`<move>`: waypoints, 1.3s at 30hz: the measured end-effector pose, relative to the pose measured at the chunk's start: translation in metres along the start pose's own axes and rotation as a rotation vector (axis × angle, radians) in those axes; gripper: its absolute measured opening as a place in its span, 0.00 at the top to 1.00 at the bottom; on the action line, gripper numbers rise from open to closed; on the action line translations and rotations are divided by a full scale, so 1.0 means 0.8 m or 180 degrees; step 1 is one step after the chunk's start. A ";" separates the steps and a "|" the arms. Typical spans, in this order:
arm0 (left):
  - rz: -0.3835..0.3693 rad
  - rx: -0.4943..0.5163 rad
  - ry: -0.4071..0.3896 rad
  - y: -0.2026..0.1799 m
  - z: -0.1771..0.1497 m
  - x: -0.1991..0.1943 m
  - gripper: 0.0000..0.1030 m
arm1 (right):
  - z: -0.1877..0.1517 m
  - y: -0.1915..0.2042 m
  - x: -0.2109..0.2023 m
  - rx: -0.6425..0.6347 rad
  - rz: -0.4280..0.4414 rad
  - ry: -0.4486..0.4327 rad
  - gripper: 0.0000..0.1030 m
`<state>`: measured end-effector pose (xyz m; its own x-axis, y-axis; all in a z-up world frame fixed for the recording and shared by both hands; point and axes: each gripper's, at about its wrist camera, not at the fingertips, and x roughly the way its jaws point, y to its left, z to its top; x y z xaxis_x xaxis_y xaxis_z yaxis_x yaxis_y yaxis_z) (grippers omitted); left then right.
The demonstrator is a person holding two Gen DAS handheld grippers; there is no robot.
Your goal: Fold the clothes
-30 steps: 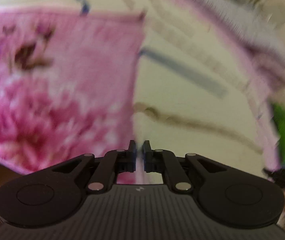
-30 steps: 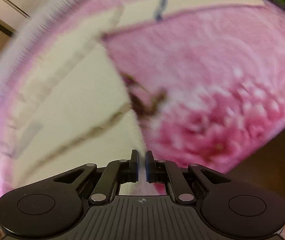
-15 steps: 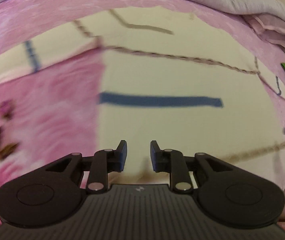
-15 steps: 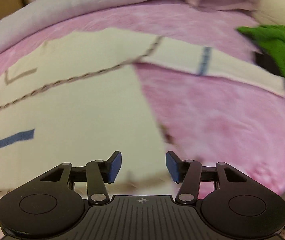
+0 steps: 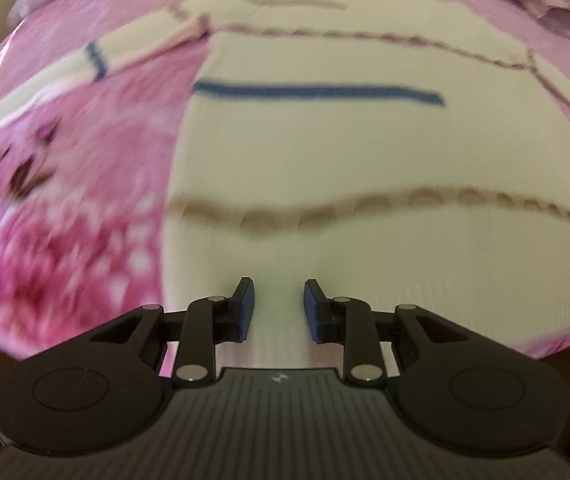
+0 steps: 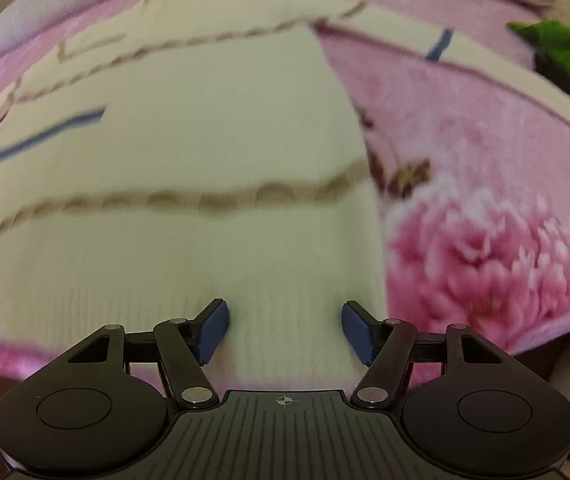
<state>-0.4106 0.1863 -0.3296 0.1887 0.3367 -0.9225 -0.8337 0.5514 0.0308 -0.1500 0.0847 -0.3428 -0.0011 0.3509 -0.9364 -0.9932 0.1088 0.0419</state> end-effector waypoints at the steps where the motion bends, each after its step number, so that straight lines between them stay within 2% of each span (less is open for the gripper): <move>1: 0.0025 -0.0143 0.0126 0.000 -0.001 -0.006 0.78 | 0.000 0.002 -0.008 -0.0101 0.0027 0.0141 0.37; 3: 0.0006 -0.0457 0.0363 -0.001 0.001 -0.030 0.79 | 0.006 0.001 -0.032 -0.0218 0.0041 0.0455 0.37; 4: -0.0010 -0.0553 0.0390 -0.005 0.002 -0.048 0.79 | 0.011 -0.005 -0.048 -0.0173 0.0090 0.0465 0.37; 7: -0.0036 -0.0582 0.0213 -0.033 0.010 -0.122 0.79 | 0.033 -0.028 -0.117 0.0036 0.0241 0.0238 0.37; 11: -0.0004 -0.0461 -0.0005 -0.074 0.028 -0.209 0.69 | 0.073 -0.046 -0.199 0.0182 0.0453 0.0062 0.37; 13: 0.0042 -0.0414 -0.0109 -0.092 0.036 -0.249 0.68 | 0.088 -0.050 -0.232 0.0206 0.0497 0.0027 0.37; 15: 0.0211 -0.0741 -0.0172 -0.105 0.045 -0.277 0.65 | 0.096 -0.051 -0.262 0.0179 0.0485 -0.0028 0.37; 17: 0.0239 -0.0749 -0.0220 -0.118 0.048 -0.302 0.63 | 0.097 -0.051 -0.287 0.0092 0.0421 -0.0106 0.37; 22: 0.0361 -0.0694 -0.0232 -0.143 0.045 -0.333 0.58 | 0.082 -0.049 -0.309 -0.0114 0.0342 -0.0169 0.37; 30: 0.0423 -0.0671 -0.0123 -0.171 0.024 -0.346 0.58 | 0.057 -0.056 -0.309 -0.0181 0.0381 -0.0019 0.37; 34: 0.0481 -0.0769 -0.0151 -0.179 0.019 -0.350 0.58 | 0.053 -0.056 -0.316 -0.0219 0.0325 -0.0055 0.37; 39: 0.0468 -0.0741 -0.0141 -0.188 0.012 -0.354 0.57 | 0.045 -0.060 -0.325 -0.0236 0.0348 -0.0055 0.37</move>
<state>-0.3341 0.0153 -0.0692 0.0752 0.4361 -0.8967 -0.9497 0.3056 0.0690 -0.0980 0.0219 -0.0888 -0.1083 0.3729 -0.9215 -0.9932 0.0002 0.1168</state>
